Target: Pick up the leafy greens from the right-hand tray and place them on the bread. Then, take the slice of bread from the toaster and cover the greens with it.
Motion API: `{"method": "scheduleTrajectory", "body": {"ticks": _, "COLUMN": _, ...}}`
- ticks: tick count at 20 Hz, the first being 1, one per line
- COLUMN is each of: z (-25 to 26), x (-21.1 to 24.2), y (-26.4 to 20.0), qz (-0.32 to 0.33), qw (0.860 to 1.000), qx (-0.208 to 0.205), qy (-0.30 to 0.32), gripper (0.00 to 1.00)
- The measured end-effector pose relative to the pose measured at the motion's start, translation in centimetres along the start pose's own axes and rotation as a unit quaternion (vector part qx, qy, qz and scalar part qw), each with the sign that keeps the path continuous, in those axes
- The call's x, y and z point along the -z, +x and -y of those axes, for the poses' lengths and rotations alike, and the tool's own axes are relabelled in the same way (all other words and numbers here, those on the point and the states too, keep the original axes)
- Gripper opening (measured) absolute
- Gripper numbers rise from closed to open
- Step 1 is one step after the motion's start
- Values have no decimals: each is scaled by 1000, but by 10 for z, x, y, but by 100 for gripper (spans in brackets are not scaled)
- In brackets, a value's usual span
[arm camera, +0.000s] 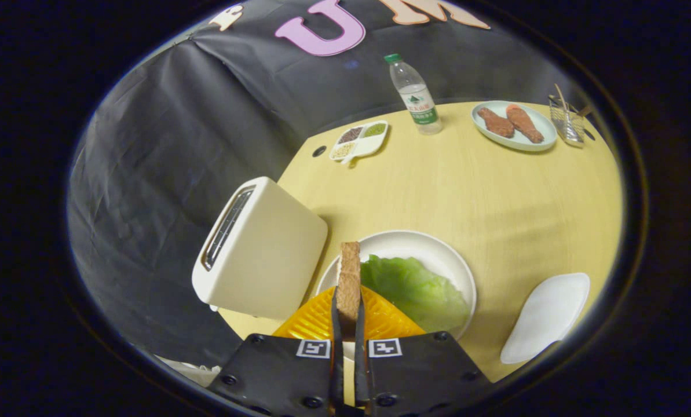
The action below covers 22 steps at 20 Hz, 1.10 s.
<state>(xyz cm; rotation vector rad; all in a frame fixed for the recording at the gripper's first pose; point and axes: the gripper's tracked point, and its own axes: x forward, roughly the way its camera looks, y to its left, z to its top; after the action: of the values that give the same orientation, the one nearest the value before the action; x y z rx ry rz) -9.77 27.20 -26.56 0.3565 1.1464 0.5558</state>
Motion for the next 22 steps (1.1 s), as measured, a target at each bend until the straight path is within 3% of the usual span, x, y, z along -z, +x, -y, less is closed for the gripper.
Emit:
{"method": "scheduleTrajectory", "body": {"ticks": 3, "z": 11, "x": 5, "y": 2, "qz": -8, "qw": 1000, "qx": 8, "qy": 7, "gripper": 16}}
{"method": "scheduleTrajectory", "body": {"ticks": 6, "z": 25, "x": 8, "y": 0, "qz": -12, "qw": 1000, "qx": 23, "qy": 1, "gripper": 29}}
{"method": "scheduleTrajectory", "body": {"ticks": 7, "z": 29, "x": 10, "y": 1, "qz": -14, "qw": 999, "qx": 29, "qy": -3, "gripper": 29}}
{"method": "scheduleTrajectory", "body": {"ticks": 12, "z": 42, "x": 4, "y": -10, "qz": 2, "qw": 999, "qx": 36, "qy": -7, "gripper": 86}}
{"method": "scheduleTrajectory", "body": {"ticks": 22, "z": 48, "x": -33, "y": -72, "qz": 101, "qw": 992, "qx": 33, "qy": -68, "gripper": 96}}
